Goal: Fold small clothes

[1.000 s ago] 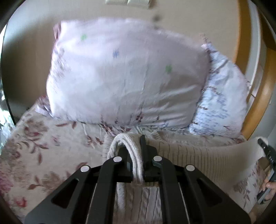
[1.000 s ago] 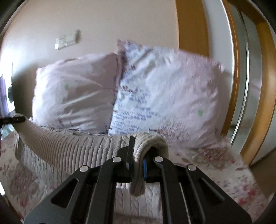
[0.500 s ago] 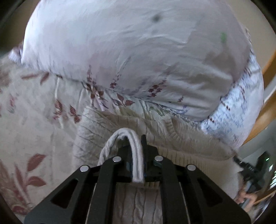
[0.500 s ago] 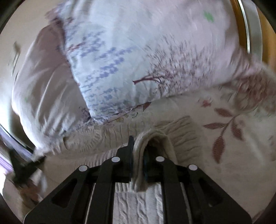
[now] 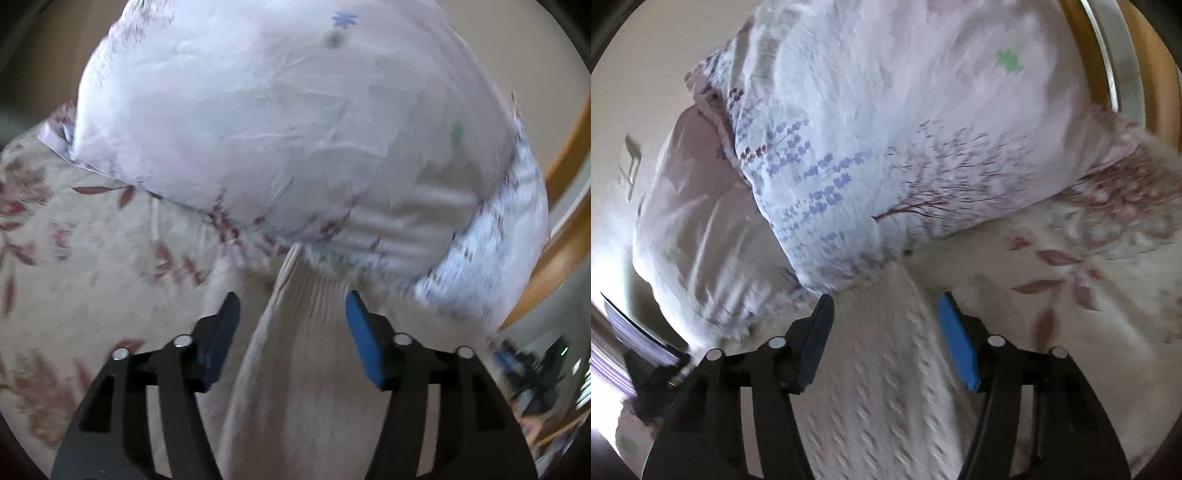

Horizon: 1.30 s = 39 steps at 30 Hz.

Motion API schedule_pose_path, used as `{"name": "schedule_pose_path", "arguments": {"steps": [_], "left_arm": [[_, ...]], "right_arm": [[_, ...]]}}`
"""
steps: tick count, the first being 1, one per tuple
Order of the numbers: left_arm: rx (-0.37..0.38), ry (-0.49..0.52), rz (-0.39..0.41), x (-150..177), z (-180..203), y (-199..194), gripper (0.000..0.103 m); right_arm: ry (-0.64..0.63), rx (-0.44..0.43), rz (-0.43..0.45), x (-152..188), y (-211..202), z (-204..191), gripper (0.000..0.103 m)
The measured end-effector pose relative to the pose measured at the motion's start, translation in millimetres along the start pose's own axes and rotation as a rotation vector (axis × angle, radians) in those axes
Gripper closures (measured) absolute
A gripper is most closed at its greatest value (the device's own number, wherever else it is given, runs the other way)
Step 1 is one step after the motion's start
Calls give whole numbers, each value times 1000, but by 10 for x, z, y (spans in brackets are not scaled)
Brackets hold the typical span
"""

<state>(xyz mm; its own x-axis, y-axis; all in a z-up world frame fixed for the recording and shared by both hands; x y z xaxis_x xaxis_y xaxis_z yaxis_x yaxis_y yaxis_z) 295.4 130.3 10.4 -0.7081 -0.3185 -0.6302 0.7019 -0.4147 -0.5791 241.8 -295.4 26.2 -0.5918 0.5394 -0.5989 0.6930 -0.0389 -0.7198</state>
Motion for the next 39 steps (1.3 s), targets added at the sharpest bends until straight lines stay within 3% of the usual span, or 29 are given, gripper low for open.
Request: {"name": "schedule_pose_path", "arguments": {"steps": [4,8,11,13,21,27,39], "left_arm": [[-48,100,-57,300,-3,-142,57],[-74,129,-106,526,12,-108,60],[-89,137,-123,647,-38,-113,75],[-80,128,-120,682,-82,-144,94],[-24,116,-103,680,-86,-341,96],[-14,75,-126,744,-241,-308,96],[-17,97,-105,836,-231,-363,96]], "right_arm": [[-55,48,-34,221,-96,125,54],[-103,81,-82,449,-58,139,58],[-167,140,-97,594,5,108,85],[-173,135,-78,613,-39,76,92],[-147,110,0,581,-429,-4,93],[-121,184,-78,719,-212,189,93],[-120,198,-34,792,-343,176,93]]}}
Point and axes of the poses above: each gripper's, at about its wrist camera, not at the fingertips, and y roughly the way its jaws point, z to its right, x to its underside, the point moved 5 cm from there along y, roughly the way its jaws point, and after that the axes turned 8 degrees about x, right-handed, at the moved point
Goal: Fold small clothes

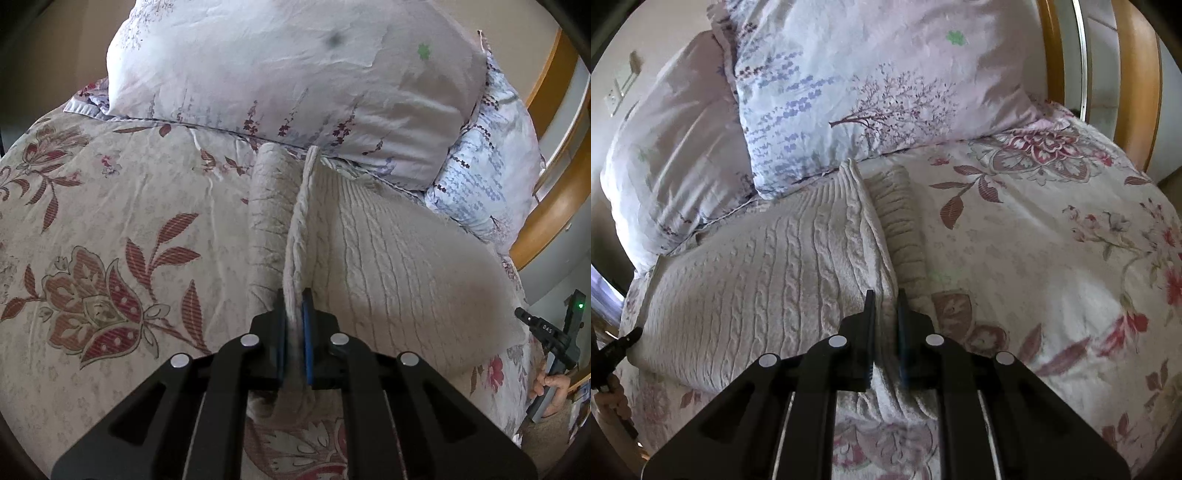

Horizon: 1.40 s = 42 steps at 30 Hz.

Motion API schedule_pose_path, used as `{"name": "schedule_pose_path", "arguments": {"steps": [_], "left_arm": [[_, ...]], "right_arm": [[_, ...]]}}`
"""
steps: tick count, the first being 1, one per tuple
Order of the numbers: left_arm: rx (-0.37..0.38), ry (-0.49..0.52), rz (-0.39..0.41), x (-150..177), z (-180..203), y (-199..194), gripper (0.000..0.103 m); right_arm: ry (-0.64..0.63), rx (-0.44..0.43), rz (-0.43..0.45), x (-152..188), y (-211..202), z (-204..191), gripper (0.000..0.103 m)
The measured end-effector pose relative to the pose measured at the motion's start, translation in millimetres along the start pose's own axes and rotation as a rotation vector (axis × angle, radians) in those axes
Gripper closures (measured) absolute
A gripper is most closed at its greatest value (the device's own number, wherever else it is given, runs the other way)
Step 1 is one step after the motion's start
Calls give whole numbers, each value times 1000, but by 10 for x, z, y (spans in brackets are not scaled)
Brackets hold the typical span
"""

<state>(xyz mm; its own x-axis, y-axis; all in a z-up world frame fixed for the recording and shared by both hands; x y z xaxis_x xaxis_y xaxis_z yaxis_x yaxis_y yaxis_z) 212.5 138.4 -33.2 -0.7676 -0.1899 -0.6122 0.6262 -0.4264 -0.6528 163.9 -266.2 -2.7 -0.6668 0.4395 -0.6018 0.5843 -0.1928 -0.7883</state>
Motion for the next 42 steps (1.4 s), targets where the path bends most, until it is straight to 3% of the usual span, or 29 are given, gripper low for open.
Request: {"name": "schedule_pose_path", "arguments": {"steps": [7,9,11,13,14,15,19,24,30,38,42], "left_arm": [[-9,6,-2,-2,-16,36,92],[9,-10,-2,-23,-8,12,90],[49,-34,9,-65,-6,-36,79],[61,-65,46,-133,-23,-115,43],[54,-75,60,-168,-37,-140,38],[48,-86,74,-219,-58,-165,34],[61,-136,55,-374,-142,-83,26],[95,-230,-27,-477,-244,241,26],[83,-220,-25,-506,-178,396,26],[103,-229,-48,-493,-24,547,51],[135,-261,-75,-469,12,629,76]], "right_arm": [[6,19,-12,57,78,36,92],[-27,39,-14,53,55,-16,87],[-34,35,-19,39,29,-50,75],[-25,24,-4,-5,-25,-87,61],[-23,33,15,-32,-61,-105,46],[-30,42,46,-67,-115,-144,40],[-99,5,99,-139,-219,-407,32],[-169,-57,82,-41,-145,-724,31],[-246,-71,48,52,-19,-954,31],[-294,-32,5,122,165,-1044,22],[-328,-14,10,143,180,-1086,18]]}}
Point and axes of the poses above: each gripper's, at about its wrist camera, not at the fingertips, and y roughly the way its jaws point, z to its right, x to its underside, the point moved 5 cm from there along y, roughly the way its jaws point, and after that the axes turned 8 degrees about x, right-handed, at the moved point
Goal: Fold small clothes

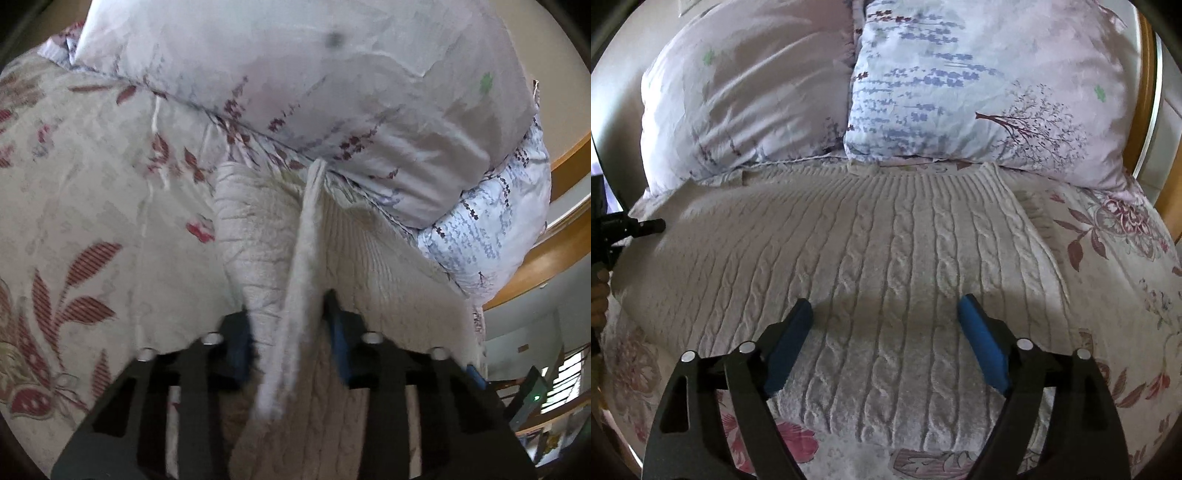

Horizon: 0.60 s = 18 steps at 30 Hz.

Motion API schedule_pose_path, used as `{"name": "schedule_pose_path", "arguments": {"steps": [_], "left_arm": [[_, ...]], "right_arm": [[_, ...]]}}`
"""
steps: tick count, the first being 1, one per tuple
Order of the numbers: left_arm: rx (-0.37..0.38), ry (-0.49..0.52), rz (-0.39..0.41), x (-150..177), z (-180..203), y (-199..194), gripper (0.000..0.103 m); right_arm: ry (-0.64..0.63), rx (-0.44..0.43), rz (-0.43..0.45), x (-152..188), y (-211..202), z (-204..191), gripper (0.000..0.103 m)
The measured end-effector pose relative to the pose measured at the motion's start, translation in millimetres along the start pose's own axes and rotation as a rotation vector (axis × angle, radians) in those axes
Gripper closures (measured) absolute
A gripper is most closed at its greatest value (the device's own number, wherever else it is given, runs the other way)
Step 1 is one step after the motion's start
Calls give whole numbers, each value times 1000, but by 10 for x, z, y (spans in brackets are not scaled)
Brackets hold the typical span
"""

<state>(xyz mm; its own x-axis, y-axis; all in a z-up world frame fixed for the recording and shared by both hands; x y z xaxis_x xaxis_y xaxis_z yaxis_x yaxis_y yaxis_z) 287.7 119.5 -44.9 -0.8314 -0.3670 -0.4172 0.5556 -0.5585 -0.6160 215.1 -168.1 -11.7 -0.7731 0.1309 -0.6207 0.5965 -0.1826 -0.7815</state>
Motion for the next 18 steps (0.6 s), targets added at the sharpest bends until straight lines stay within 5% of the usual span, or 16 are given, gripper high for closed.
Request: {"name": "schedule_pose_path", "arguments": {"steps": [10,18], "left_arm": [[102,-40,51,-57,311,-112,83],[283,67,65,-43,1335,-138,83]], "right_arm": [[8,-23,2,-9,-19,22,18],[137,-139,85,-134,-250,301,18]]}}
Point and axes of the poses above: each gripper's, at about its wrist camera, not at the fingertips, and y roughly the way its jaws point, z to its right, x to its underside, the point moved 5 cm from there along y, roughly the way its jaws point, and after that the axes turned 8 degrees about x, right-handed, at the moved point
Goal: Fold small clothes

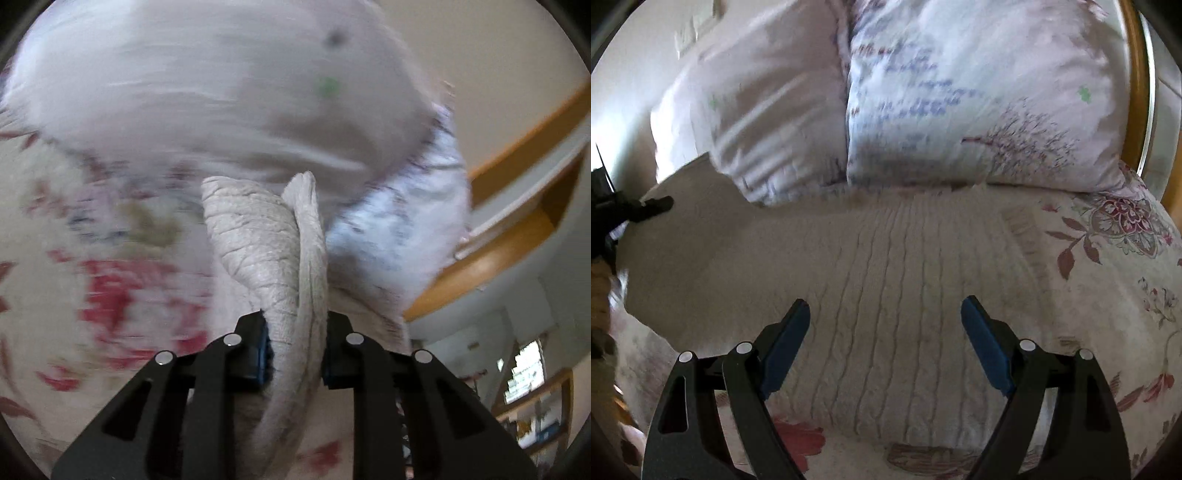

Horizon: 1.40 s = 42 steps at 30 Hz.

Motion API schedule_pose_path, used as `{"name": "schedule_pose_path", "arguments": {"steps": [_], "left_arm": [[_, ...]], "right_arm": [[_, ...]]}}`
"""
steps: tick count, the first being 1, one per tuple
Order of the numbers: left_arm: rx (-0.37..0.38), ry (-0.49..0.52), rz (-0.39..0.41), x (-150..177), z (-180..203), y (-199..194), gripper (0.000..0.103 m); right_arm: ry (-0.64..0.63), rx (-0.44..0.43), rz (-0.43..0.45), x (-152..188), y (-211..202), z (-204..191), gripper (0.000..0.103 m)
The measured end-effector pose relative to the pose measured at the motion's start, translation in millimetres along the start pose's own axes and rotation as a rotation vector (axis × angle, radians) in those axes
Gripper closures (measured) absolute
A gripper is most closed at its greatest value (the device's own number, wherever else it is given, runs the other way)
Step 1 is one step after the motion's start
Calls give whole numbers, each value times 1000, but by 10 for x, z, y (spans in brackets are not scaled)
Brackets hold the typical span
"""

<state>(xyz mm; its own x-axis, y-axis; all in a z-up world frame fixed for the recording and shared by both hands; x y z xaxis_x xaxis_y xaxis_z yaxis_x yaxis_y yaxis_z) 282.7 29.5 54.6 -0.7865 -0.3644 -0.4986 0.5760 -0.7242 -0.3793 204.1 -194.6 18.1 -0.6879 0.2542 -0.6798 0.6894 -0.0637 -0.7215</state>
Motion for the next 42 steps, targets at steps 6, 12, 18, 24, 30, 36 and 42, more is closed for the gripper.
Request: {"name": "schedule_pose_path", "arguments": {"steps": [6,12,18,24,30,36,42], "left_arm": [[129,40,-94,314,637,710,84],[139,26,-239,811,786,1485,84],[137,9,-319,1044,752,1727,75],[164,17,-237,796,692,1169,44],[-50,44,-139,622,304,814,38],[-150,38,-176,659,38,801,36],[-148,60,-213,777,-10,858,31]], "right_arm": [[116,-112,-9,-97,-81,266,17],[214,-213,-43,-83,-51,531,17],[298,-315,-93,-107,6,631,17],[343,-395,-183,-104,85,609,17],[398,-403,-289,-59,281,605,24],[384,-329,-289,-93,395,618,45],[270,-232,-212,-220,377,543,83]]}}
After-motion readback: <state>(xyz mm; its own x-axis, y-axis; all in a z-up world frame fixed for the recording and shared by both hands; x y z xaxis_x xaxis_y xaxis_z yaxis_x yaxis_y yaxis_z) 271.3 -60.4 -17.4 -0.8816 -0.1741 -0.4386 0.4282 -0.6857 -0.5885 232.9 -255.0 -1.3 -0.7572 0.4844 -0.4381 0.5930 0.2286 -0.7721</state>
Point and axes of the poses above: each gripper's, at about its wrist camera, not at the fingertips, and y roughly the way its jaws point, z to its right, x to its underside, the point moved 5 cm from there along y, roughly the way its jaws point, and after that the axes turned 8 degrees about x, right-handed, at the moved point
